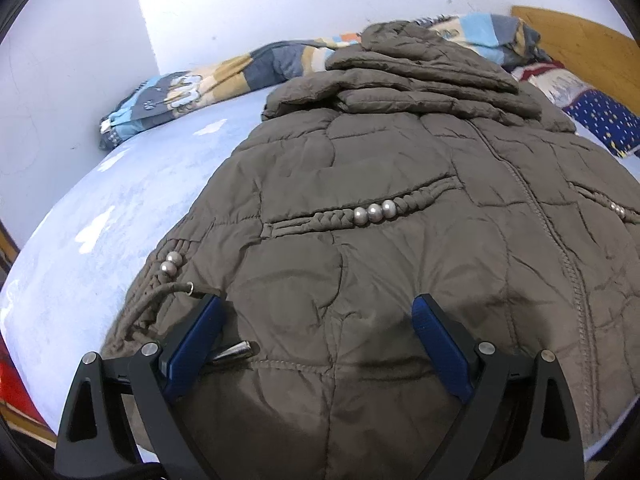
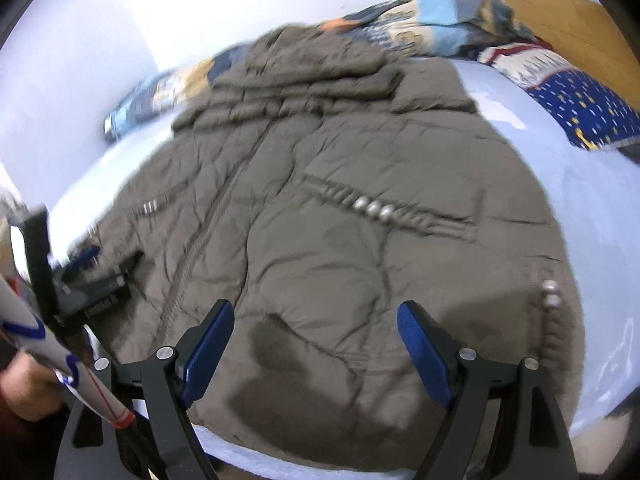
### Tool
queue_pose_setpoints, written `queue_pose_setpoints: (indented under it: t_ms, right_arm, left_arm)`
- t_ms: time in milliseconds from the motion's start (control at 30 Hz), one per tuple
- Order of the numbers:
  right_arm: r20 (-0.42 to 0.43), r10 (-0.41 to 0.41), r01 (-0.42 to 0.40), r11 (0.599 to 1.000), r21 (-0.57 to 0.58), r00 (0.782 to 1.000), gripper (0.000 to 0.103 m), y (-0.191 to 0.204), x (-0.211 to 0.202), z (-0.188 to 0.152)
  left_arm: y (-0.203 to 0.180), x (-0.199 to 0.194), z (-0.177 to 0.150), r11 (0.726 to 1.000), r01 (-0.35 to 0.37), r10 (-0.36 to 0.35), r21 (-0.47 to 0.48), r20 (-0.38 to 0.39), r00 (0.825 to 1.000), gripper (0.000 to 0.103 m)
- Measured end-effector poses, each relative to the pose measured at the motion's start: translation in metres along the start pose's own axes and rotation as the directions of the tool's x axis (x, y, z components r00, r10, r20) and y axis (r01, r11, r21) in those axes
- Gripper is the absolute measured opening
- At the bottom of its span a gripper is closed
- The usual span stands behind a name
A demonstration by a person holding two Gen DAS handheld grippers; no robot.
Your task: Fold large clothes
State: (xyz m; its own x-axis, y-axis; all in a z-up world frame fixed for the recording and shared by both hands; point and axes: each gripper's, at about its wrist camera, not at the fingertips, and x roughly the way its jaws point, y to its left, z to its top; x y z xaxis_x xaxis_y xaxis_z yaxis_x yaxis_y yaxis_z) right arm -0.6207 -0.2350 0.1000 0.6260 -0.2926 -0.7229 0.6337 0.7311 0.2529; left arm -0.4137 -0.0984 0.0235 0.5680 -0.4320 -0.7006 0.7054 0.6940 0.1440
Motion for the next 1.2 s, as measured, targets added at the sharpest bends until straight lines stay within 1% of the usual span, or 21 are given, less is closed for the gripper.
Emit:
queue_pose_setpoints:
  t_ms: [67, 133, 167, 233, 267, 333, 400, 467, 567, 600, 633, 700, 767, 833, 867, 967, 1033, 1067, 1100, 1167, 1200]
  right_arm:
    - [0.053, -0.022, 0.018, 0.997, 0.069, 0.998, 0.087, -0.019, -0.016, 0.004]
    - [0.104, -0.100, 0.085, 0.987, 0.140, 0.990, 0.087, -0.043, -0.031, 0.007]
    - [0.117, -0.129, 0.109, 0.980, 0.166, 0.985, 0.087, -0.051, -0.035, 0.008]
    - [0.121, -0.196, 0.161, 0.954, 0.254, 0.973, 0.088, -0.077, -0.043, 0.008]
    - [0.109, -0.228, 0.182, 0.928, 0.326, 0.968, 0.088, -0.096, -0.046, 0.005]
    - [0.094, -0.232, 0.167, 0.878, 0.448, 0.968, 0.088, -0.123, -0.049, -0.002]
    - [0.062, -0.202, 0.136, 0.826, 0.547, 0.977, 0.088, -0.146, -0.046, -0.011]
    - [0.039, -0.163, 0.105, 0.783, 0.613, 0.986, 0.088, -0.158, -0.041, -0.021]
    - [0.020, -0.072, 0.040, 0.738, 0.674, 0.997, 0.088, -0.167, -0.030, -0.032]
    - [0.014, -0.048, 0.025, 0.725, 0.689, 0.999, 0.088, -0.167, -0.027, -0.036]
    - [0.005, -0.030, 0.018, 0.713, 0.701, 1.000, 0.088, -0.166, -0.023, -0.040]
    - [-0.007, -0.004, 0.008, 0.701, 0.713, 1.000, 0.089, -0.162, -0.019, -0.046]
    - [-0.016, 0.028, -0.008, 0.712, 0.702, 0.999, 0.089, -0.153, -0.018, -0.051]
    - [-0.022, 0.069, -0.035, 0.720, 0.693, 0.997, 0.088, -0.146, -0.015, -0.056]
    - [-0.025, 0.087, -0.046, 0.721, 0.691, 0.996, 0.086, -0.141, -0.014, -0.060]
    - [-0.021, 0.158, -0.104, 0.737, 0.668, 0.987, 0.069, -0.125, -0.010, -0.070]
    - [-0.007, 0.139, -0.104, 0.769, 0.630, 0.990, 0.059, -0.112, -0.011, -0.069]
    - [0.015, 0.132, -0.114, 0.786, 0.608, 0.991, 0.052, -0.108, -0.014, -0.065]
    - [0.043, 0.122, -0.124, 0.795, 0.594, 0.992, 0.048, -0.106, -0.018, -0.061]
    - [0.104, 0.086, -0.131, 0.807, 0.576, 0.991, 0.047, -0.104, -0.027, -0.056]
    - [0.109, 0.072, -0.122, 0.812, 0.570, 0.991, 0.047, -0.103, -0.027, -0.055]
  left_arm:
    - [0.006, -0.005, 0.006, 0.999, 0.037, -0.037, -0.004, -0.019, 0.999, 0.095]
    - [0.021, -0.017, 0.014, 0.998, 0.057, -0.057, -0.038, 0.001, 0.998, 0.095]
    - [0.033, -0.023, 0.018, 0.995, 0.066, -0.065, -0.073, 0.016, 0.998, 0.095]
    - [0.070, -0.036, 0.025, 0.980, 0.074, -0.067, -0.184, 0.042, 0.997, 0.095]
    - [0.082, -0.037, 0.026, 0.973, 0.068, -0.061, -0.220, 0.041, 0.997, 0.095]
    - [0.125, -0.034, 0.020, 0.937, 0.052, -0.053, -0.347, 0.008, 0.999, 0.095]
    - [0.155, -0.025, 0.007, 0.896, 0.049, -0.078, -0.442, -0.047, 0.996, 0.095]
    - [0.176, -0.013, -0.010, 0.838, 0.067, -0.142, -0.541, -0.098, 0.985, 0.095]
    - [0.191, -0.001, -0.030, 0.744, 0.103, -0.242, -0.660, -0.122, 0.963, 0.094]
    - [0.192, 0.001, -0.035, 0.726, 0.110, -0.261, -0.679, -0.124, 0.957, 0.094]
    - [0.191, 0.001, -0.036, 0.722, 0.110, -0.262, -0.683, -0.123, 0.957, 0.094]
    - [0.186, -0.001, -0.035, 0.729, 0.124, -0.269, -0.673, -0.116, 0.956, 0.094]
    - [0.176, 0.000, -0.036, 0.730, 0.142, -0.293, -0.668, -0.118, 0.949, 0.094]
    - [0.165, -0.003, -0.039, 0.744, 0.144, -0.293, -0.653, -0.125, 0.948, 0.094]
    - [0.158, -0.005, -0.039, 0.753, 0.151, -0.296, -0.641, -0.124, 0.947, 0.094]
    - [0.133, -0.013, -0.038, 0.786, 0.179, -0.302, -0.591, -0.114, 0.947, 0.094]
    - [0.121, -0.020, -0.035, 0.815, 0.188, -0.284, -0.548, -0.096, 0.954, 0.094]
    - [0.119, -0.021, -0.034, 0.820, 0.193, -0.281, -0.539, -0.086, 0.956, 0.091]
    - [0.117, -0.023, -0.032, 0.824, 0.202, -0.278, -0.529, -0.067, 0.958, 0.090]
    - [0.117, -0.024, -0.030, 0.834, 0.186, -0.248, -0.520, -0.052, 0.967, 0.088]
    - [0.116, -0.022, -0.030, 0.845, 0.169, -0.225, -0.507, -0.051, 0.973, 0.088]
